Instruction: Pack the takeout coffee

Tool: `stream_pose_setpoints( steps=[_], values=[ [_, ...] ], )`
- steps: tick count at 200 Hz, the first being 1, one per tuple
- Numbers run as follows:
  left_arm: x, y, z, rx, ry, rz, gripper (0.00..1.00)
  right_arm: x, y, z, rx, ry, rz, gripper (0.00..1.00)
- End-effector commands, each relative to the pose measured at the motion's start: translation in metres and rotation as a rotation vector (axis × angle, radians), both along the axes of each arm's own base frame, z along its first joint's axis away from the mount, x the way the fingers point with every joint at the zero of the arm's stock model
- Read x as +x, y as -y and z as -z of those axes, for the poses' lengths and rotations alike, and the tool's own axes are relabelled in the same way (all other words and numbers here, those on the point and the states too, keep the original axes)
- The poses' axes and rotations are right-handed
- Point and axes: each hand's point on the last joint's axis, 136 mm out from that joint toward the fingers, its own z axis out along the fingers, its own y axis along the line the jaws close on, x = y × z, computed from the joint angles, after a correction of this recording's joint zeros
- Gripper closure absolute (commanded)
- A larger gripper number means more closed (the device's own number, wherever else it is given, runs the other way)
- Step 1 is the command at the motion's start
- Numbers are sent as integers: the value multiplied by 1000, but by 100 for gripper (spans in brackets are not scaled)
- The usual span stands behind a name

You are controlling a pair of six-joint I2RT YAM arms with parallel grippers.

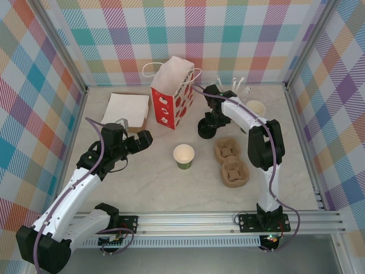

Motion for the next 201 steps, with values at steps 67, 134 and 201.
stream_pose_setpoints(
  steps=[67, 134, 201],
  values=[
    [0, 5, -7, -4, 12, 25, 0, -1, 6, 0, -38, -13, -20, 77],
    [0, 5, -6, -2, 10, 24, 0, 0, 7, -17, -32, 27, -26, 85],
    [1, 17, -13, -50, 16, 70, 0, 0, -2, -49, 74, 103, -34, 84]
  ],
)
